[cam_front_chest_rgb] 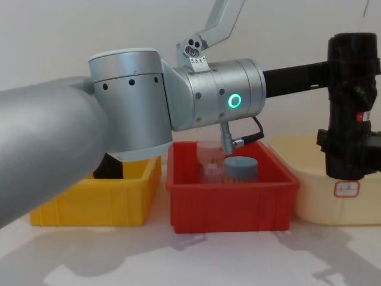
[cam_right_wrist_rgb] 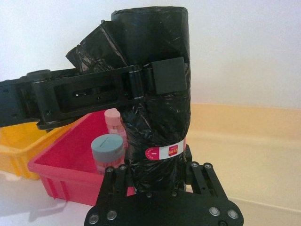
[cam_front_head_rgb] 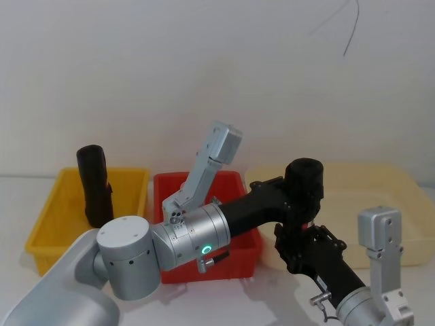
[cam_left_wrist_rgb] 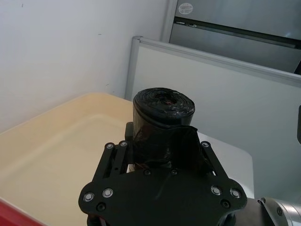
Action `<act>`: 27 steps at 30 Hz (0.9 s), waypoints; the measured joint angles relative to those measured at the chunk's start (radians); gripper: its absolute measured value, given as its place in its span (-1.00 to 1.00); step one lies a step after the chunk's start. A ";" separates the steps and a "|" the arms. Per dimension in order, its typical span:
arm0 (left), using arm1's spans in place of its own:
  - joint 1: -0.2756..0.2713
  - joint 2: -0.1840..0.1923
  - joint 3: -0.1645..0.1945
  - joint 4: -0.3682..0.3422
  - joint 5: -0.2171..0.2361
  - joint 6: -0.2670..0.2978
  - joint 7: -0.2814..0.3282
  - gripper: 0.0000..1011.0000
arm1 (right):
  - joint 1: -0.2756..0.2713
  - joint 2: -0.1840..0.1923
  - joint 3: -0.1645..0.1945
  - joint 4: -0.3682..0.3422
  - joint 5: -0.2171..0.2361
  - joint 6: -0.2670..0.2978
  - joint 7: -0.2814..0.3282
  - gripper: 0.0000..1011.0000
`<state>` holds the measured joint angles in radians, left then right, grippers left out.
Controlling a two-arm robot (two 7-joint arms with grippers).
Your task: Pick up the garbage bag with the one hand and transfer it to the other hand.
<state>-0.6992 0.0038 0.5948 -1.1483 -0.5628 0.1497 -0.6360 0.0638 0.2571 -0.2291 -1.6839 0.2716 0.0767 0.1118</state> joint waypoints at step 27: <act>0.000 0.000 0.000 0.000 0.000 0.000 0.000 0.92 | -0.009 -0.028 0.036 0.006 -0.009 -0.037 0.006 0.08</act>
<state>-0.6991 0.0038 0.5947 -1.1484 -0.5626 0.1500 -0.6360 0.0553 0.2290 -0.1936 -1.6783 0.2624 0.0393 0.1181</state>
